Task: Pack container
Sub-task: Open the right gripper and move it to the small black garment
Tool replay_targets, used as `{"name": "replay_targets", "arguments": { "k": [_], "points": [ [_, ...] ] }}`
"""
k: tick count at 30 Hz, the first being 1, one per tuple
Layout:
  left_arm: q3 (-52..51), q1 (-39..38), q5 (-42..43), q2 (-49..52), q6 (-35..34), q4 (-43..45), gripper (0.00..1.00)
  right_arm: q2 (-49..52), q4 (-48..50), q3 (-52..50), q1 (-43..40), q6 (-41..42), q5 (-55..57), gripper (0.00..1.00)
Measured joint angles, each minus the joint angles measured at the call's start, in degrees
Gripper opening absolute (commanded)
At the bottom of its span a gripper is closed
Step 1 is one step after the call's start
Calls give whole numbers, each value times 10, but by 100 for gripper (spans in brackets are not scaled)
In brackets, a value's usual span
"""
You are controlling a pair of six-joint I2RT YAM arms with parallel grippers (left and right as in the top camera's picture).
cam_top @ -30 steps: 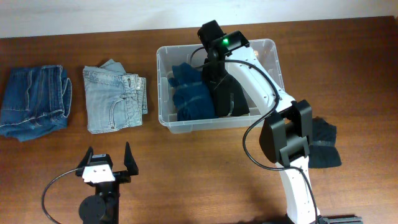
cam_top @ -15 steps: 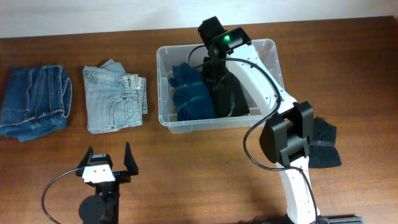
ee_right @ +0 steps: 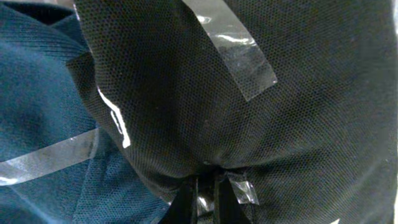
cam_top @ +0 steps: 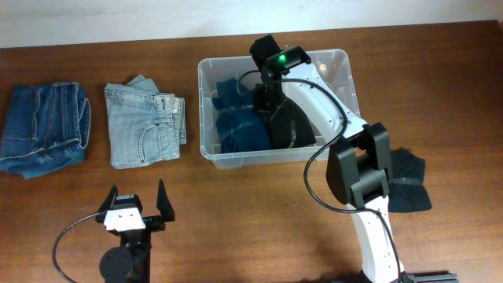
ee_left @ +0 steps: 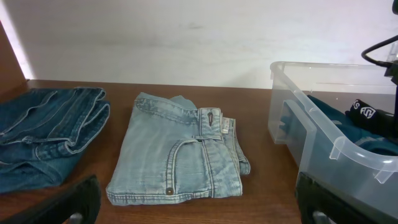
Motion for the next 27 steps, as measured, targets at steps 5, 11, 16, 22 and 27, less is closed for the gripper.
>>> {"name": "replay_targets", "arguments": {
  "k": [5, 11, 16, 22, 27],
  "points": [
    [0, 0, 0, 0, 0, 0, 99, 0, -10, 1, 0, 0, -9, 9],
    [0, 0, 0, 0, 0, 0, 99, -19, -104, 71, -17, -38, -22, 78],
    [0, 0, 0, 0, 0, 0, 99, -120, -222, 179, -63, -65, 29, 99],
    [0, 0, 0, 0, 0, 0, 99, -247, -283, 222, -143, -81, 68, 99],
    [0, 0, 0, 0, 0, 0, 100, -290, -282, 200, -184, -108, 70, 98]
  ]
}}
